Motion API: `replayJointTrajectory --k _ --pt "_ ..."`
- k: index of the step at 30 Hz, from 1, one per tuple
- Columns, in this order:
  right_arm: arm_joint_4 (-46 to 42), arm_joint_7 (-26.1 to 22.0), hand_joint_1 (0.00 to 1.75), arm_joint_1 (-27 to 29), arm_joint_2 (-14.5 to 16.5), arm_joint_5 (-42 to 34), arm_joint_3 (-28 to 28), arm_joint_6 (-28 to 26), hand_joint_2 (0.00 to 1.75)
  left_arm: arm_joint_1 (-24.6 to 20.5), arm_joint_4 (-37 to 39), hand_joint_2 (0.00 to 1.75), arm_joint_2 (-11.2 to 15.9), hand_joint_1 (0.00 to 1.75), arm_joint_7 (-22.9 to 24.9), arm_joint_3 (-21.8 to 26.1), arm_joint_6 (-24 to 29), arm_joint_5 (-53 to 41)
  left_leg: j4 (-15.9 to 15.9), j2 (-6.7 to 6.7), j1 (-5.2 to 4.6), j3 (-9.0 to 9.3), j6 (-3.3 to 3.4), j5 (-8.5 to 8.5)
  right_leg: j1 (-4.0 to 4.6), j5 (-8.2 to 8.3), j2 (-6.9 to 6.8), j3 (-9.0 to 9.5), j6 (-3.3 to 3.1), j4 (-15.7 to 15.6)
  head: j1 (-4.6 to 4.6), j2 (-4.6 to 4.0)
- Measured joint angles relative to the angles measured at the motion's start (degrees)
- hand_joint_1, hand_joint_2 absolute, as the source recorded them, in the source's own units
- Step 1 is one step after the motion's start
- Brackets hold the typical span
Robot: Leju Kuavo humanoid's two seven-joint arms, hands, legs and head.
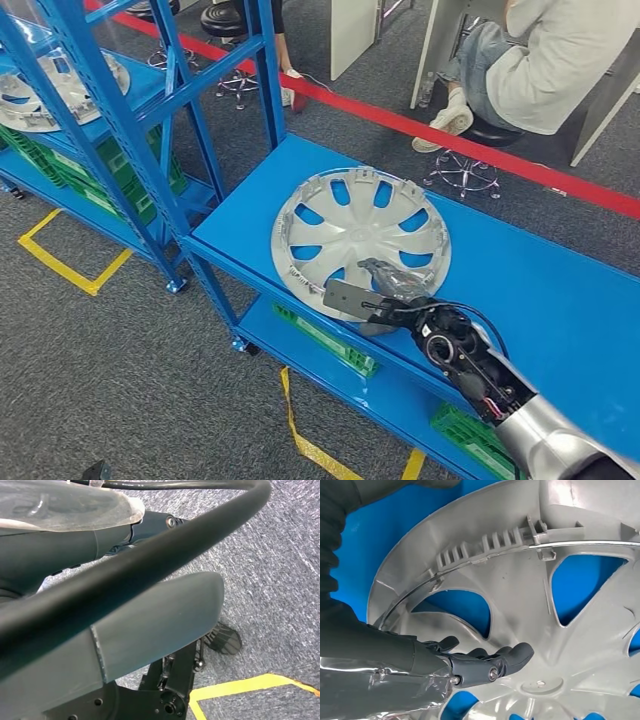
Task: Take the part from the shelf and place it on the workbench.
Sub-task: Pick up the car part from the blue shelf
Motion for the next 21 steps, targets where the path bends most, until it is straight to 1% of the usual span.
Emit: replayJointTrajectory --k 11,12,13,14,15,18,19,20,21 --pt "1.39 -0.38 0.00 -0.97 0.18 0.00 1.02 0.09 1.75 0.00 0.00 0.00 -0.01 0.00 0.02 0.00 0.32 0.51 0.00 0.00 0.00 0.05 0.00 0.00 0.00 0.00 0.00 0.05 0.00 0.00 0.03 0.00" --pt "1.53 -0.50 0.02 -1.07 0.26 0.00 1.10 0.09 1.75 0.00 0.00 0.00 -0.01 0.00 -0.02 0.00 0.43 0.60 0.00 0.00 0.00 0.05 0.00 0.00 0.00 0.00 0.00 0.05 0.00 0.00 0.03 0.00" --pt "1.68 -0.64 0.07 -1.17 0.35 0.00 1.20 0.09 1.75 0.00 0.00 0.00 -0.02 0.00 -0.10 0.00 0.54 0.64 0.00 0.00 0.00 0.05 0.00 0.00 0.00 0.00 0.01 0.06 0.00 0.00 0.03 0.00" --pt "1.85 -0.78 0.17 -1.28 0.46 0.00 1.33 0.09 1.75 -0.01 0.00 0.00 -0.02 0.00 -0.23 0.00 0.60 0.68 0.00 0.00 0.00 0.06 0.00 0.00 0.00 0.00 0.01 0.06 0.00 0.00 0.03 0.00" --pt "2.05 -0.89 0.36 -1.37 0.57 0.00 1.52 0.08 1.75 -0.02 0.00 0.00 -0.02 0.00 -0.39 0.00 0.64 0.69 0.00 0.00 0.00 0.06 0.00 0.00 0.00 0.00 0.00 0.06 0.00 0.00 0.02 0.00" --pt "2.59 -1.07 1.30 -1.51 0.82 0.04 2.10 0.00 1.75 -0.01 0.00 0.00 -0.02 0.00 -0.80 0.00 0.67 0.72 0.00 -0.01 0.00 0.06 0.00 0.00 0.00 0.00 -0.03 0.06 0.00 0.00 0.00 0.00" --pt "2.68 -1.16 1.53 -1.59 0.86 0.07 2.21 -0.05 1.75 -0.01 0.00 0.44 -0.02 0.00 -0.87 0.00 0.68 0.74 0.00 -0.02 0.00 0.06 0.00 0.00 0.00 0.00 -0.04 0.06 0.00 0.00 0.00 0.00" --pt "2.75 -1.25 1.61 -1.67 0.89 0.10 2.31 -0.09 1.75 -0.01 0.00 0.87 -0.02 0.00 -0.93 0.00 0.69 0.78 0.00 -0.02 0.00 0.06 0.00 0.00 0.00 0.00 -0.04 0.07 0.00 0.00 -0.01 0.00" --pt "2.81 -1.33 1.63 -1.75 0.91 0.11 2.43 -0.13 1.75 -0.02 0.00 1.31 -0.02 0.00 -0.98 0.00 0.69 0.83 0.00 -0.02 0.00 0.06 0.00 0.00 0.00 0.00 -0.04 0.07 0.00 0.00 0.00 0.00"
